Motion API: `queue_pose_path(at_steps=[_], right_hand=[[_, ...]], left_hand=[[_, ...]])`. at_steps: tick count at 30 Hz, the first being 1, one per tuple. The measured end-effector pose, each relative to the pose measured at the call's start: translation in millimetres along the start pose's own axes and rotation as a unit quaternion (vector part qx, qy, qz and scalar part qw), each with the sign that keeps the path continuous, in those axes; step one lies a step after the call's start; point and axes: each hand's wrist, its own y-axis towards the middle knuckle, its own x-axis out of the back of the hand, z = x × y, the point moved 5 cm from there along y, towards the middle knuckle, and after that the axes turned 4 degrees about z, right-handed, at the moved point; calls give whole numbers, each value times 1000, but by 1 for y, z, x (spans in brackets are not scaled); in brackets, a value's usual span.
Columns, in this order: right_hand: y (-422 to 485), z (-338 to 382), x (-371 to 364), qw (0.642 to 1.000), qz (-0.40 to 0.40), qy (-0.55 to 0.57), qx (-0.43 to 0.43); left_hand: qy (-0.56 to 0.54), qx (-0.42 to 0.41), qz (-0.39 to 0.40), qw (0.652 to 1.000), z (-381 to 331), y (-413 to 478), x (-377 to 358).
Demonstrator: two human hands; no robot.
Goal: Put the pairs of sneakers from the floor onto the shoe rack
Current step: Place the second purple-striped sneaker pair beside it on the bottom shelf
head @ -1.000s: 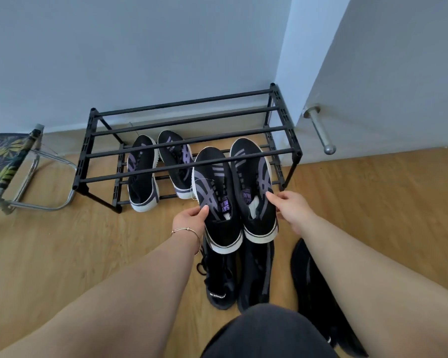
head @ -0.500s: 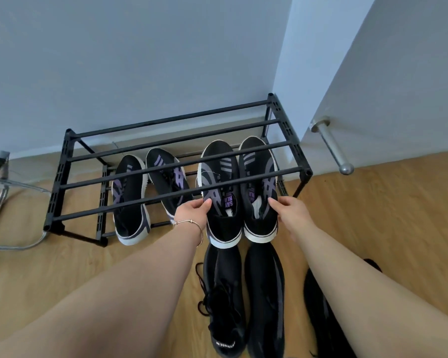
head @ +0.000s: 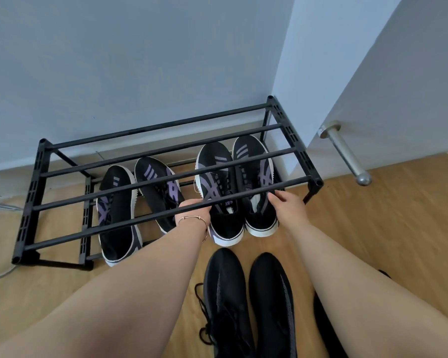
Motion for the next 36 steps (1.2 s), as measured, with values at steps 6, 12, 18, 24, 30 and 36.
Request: queue_pose_path(at_steps=[6, 12, 18, 24, 30, 36], right_hand=[[13, 1, -4, 1000, 2, 11, -19], [29, 3, -10, 999, -12, 28, -35], [38, 8, -14, 1000, -1, 18, -19], [32, -3, -13, 998, -1, 54, -12], [28, -9, -14, 998, -22, 55, -22], [26, -5, -16, 999, -26, -12, -17]], left_hand=[[76, -4, -25, 997, -10, -3, 6], [116, -19, -53, 992, -1, 19, 6], [-13, -47, -65, 997, 5, 12, -2], [-3, -66, -34, 997, 18, -11, -9], [15, -93, -12, 996, 23, -14, -10], [152, -96, -9, 984, 11, -23, -7]])
